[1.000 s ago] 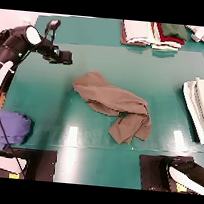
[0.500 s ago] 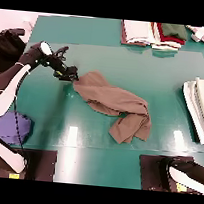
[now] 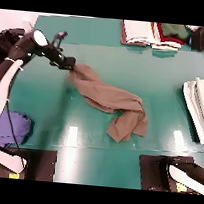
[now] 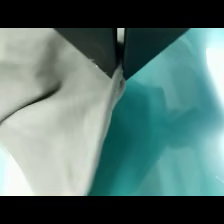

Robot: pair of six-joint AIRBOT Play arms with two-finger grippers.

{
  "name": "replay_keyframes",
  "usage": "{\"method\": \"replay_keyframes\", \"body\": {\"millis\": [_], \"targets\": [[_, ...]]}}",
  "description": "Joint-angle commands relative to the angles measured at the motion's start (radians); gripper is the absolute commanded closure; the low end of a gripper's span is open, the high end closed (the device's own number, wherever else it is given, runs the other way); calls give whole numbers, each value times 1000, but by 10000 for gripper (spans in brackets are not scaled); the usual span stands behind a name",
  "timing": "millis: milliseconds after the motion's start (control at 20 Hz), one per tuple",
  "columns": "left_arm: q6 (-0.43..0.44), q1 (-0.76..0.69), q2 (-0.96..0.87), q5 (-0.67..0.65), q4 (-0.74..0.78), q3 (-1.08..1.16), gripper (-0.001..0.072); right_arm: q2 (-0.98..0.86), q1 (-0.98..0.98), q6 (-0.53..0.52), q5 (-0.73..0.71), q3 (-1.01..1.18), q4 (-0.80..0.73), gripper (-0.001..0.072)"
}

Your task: Fold the shirts.

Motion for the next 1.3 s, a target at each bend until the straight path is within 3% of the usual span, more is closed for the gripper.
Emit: {"method": "replay_keyframes", "body": {"millis": [0,50,100,150,200,450,700,750,850,900,1050,1250], "targets": [[21,2,110,18,103,19,684,93,-124,16,35,-324,9,694],[21,2,131,11,102,19,684,122,-153,17,-3,-450,10,691],[21,2,142,11,94,19,684,149,-177,17,-55,-587,39,533],[20,2,149,12,74,19,684,165,-201,17,-99,-711,92,234],[21,2,150,11,71,19,684,168,-220,17,-136,-831,166,179],[18,2,150,14,68,19,684,46,-148,-4,-359,-1177,388,210],[17,2,150,15,57,19,684,-117,42,-29,-511,-1146,471,299],[17,2,150,15,55,19,684,-139,71,-31,-521,-1120,470,394],[18,2,154,14,55,19,684,-166,112,-48,-539,-1064,468,656],[20,2,163,14,56,19,684,-168,121,-54,-539,-1032,468,694],[20,2,253,63,108,19,684,-100,95,-53,-512,-909,417,695],[20,28,503,206,169,19,684,111,-43,-53,-443,-649,308,695]]}}
